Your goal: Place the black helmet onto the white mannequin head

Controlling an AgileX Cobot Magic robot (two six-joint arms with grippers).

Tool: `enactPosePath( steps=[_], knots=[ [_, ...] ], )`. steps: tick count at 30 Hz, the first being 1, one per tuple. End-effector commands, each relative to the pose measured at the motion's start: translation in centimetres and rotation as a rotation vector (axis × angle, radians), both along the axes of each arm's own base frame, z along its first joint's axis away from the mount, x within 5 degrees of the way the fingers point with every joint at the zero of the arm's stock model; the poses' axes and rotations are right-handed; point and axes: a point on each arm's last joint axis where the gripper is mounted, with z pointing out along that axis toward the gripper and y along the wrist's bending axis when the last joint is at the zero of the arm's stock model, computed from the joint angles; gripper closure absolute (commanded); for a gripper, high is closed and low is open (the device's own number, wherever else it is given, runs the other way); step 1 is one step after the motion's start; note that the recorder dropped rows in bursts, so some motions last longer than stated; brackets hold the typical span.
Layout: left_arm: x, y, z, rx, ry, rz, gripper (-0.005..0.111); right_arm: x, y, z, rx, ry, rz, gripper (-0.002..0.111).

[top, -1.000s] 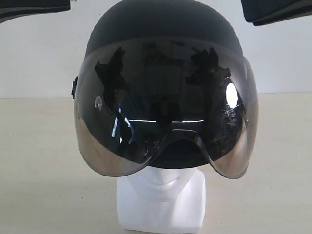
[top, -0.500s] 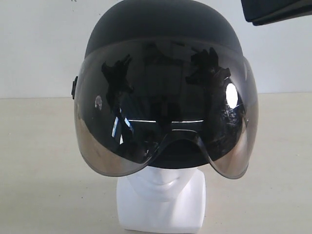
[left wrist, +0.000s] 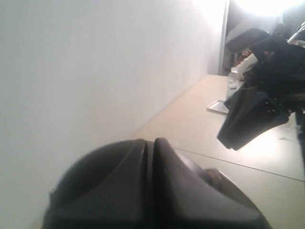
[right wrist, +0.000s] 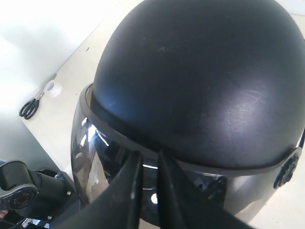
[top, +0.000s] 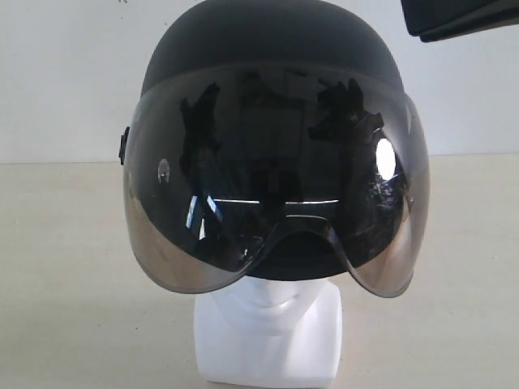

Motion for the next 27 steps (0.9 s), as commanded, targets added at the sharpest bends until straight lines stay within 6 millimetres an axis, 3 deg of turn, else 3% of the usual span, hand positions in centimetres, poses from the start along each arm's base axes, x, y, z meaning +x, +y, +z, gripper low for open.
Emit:
enactPosePath(
  steps=[1,6,10,16,19,22,25,27],
  knots=[
    [-0.6,0.6,1.9,-0.013,-0.216,0.108,0.102,-0.1,0.0,0.2,0.006,-0.016,-0.002,0.096],
    [0.5,1.6,2.4,-0.047,-0.28,0.252,0.102,-0.1,0.0,0.2,0.006,-0.016,-0.002,0.096],
    [-1.3,2.2,3.4,-0.133,-0.308,0.329,0.102,-0.1,0.0,0.3,0.007,-0.017,-0.003,0.096],
    [-2.1,3.2,2.1,-0.145,-0.306,0.476,0.102,-0.1,0.0,0.3,0.007,-0.017,-0.003,0.096],
    [-1.8,4.1,-0.4,-0.077,-0.265,0.597,0.102,-0.1,0.0,0.3,0.007,-0.017,-0.003,0.096],
    [-1.4,5.0,-5.4,0.015,-0.143,0.703,0.102,-0.1,0.0,0.3,0.007,-0.017,-0.003,0.096],
    [-1.4,4.9,-7.1,0.089,-0.089,0.693,0.102,-0.1,0.0,0.3,0.007,-0.017,-0.003,0.096],
    [-1.5,4.4,-7.2,-0.004,-0.041,0.64,0.102,-0.1,0.0,0.3,0.007,-0.017,-0.003,0.096]
  ],
)
